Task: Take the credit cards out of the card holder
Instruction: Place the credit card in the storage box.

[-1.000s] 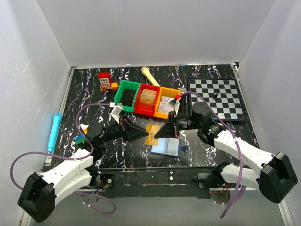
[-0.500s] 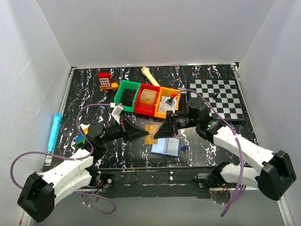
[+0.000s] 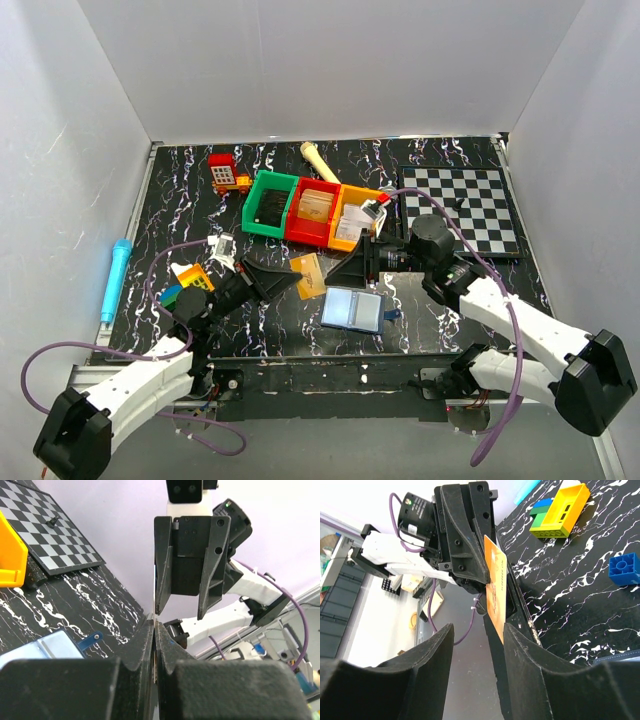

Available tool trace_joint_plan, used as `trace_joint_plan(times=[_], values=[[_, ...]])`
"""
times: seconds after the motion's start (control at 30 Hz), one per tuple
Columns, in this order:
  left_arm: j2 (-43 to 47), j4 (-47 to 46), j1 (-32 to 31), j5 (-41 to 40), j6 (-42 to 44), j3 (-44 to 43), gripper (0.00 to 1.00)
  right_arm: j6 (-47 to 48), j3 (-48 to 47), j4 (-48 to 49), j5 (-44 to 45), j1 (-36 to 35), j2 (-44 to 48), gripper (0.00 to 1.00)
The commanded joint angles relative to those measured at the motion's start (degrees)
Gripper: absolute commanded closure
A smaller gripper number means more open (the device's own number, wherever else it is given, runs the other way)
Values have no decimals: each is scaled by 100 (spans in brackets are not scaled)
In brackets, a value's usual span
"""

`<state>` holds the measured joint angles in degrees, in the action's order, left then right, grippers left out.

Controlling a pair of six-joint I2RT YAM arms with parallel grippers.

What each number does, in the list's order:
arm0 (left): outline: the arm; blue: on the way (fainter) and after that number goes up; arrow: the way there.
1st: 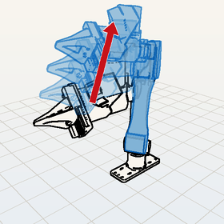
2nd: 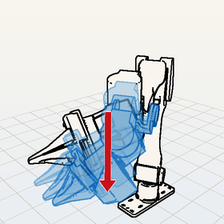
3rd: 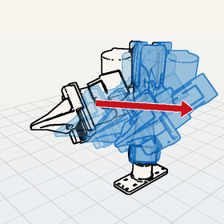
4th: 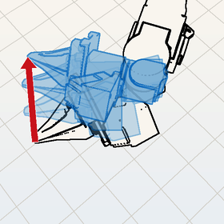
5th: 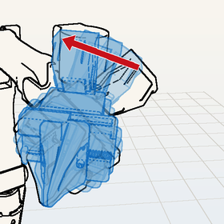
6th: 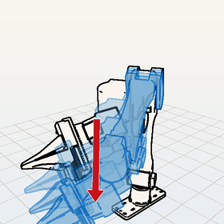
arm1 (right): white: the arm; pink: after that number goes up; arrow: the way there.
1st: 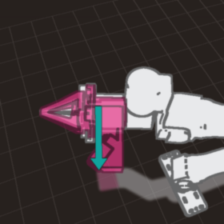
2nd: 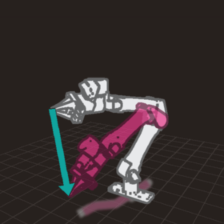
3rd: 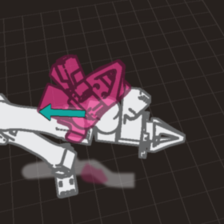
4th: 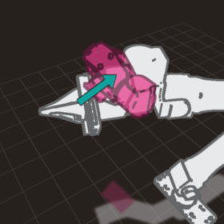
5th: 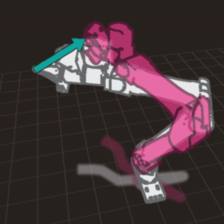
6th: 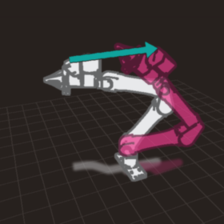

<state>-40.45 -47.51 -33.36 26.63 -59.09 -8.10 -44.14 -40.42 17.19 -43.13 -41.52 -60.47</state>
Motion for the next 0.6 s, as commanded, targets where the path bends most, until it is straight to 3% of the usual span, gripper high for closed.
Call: trace_joint_plan(times=[0.0,0.37,0.57], values=[[37,-558,-3,-422,-436,142,100,-209,122,592,287,21,-9,49],[2,-681,-3,-369,-560,177,100,-314,-62,865,200,12,-308,59],[28,-628,-3,-352,-560,203,100,-446,-115,1084,218,12,-396,60]])
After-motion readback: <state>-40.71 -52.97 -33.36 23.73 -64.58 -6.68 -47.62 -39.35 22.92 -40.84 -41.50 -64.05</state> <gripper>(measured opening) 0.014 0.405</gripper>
